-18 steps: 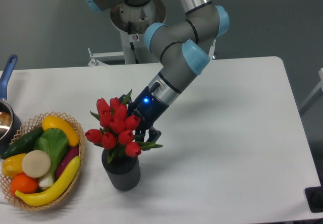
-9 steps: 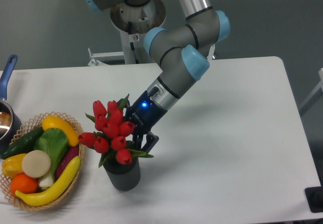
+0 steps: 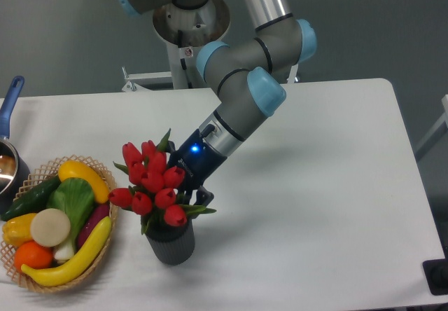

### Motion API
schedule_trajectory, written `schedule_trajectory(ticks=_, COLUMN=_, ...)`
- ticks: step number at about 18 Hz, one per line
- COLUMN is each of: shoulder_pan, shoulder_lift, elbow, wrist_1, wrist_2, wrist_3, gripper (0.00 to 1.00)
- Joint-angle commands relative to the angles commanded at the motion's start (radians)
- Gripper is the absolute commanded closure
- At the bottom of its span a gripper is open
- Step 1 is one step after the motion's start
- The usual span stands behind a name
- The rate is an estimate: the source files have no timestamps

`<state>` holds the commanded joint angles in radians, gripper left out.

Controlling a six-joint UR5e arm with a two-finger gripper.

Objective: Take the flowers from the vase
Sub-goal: 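Close the gripper on the bundle of tulip stems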

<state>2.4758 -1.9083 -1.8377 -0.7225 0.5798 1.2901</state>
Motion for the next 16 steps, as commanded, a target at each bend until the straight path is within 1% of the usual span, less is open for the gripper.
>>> schedule_trajectory(ticks=2, shoulder_pan=0.000, shoulder_lift=0.002, elbow=-0.003, wrist_1=0.000, wrist_2=0.000, wrist_3=-0.002, gripper=0.49)
schedule_trajectory(ticks=3, shoulder_pan=0.002, shoulder_lift=0.003, elbow=-0.011, wrist_1=0.000, wrist_2=0.000, wrist_3=-0.002, gripper=0.52)
schedule_trajectory(ticks=9, shoulder_pan=0.003, shoulder_lift=0.003, elbow=-0.009, wrist_1=-0.002, wrist_2=-0.002, wrist_3=-0.002, gripper=0.53)
schedule_trajectory(ticks=13, shoulder_pan=0.014, shoulder_lift=0.008, elbow=0.002, wrist_1=-0.002, wrist_2=-0.003, wrist_3=-0.041, gripper=0.54)
schedule_trajectory(ticks=16, shoulder_pan=0.021, shoulder_lift=0.012, elbow=0.000, wrist_1=-0.002, wrist_2=-0.009, wrist_3=-0.046, gripper=0.54)
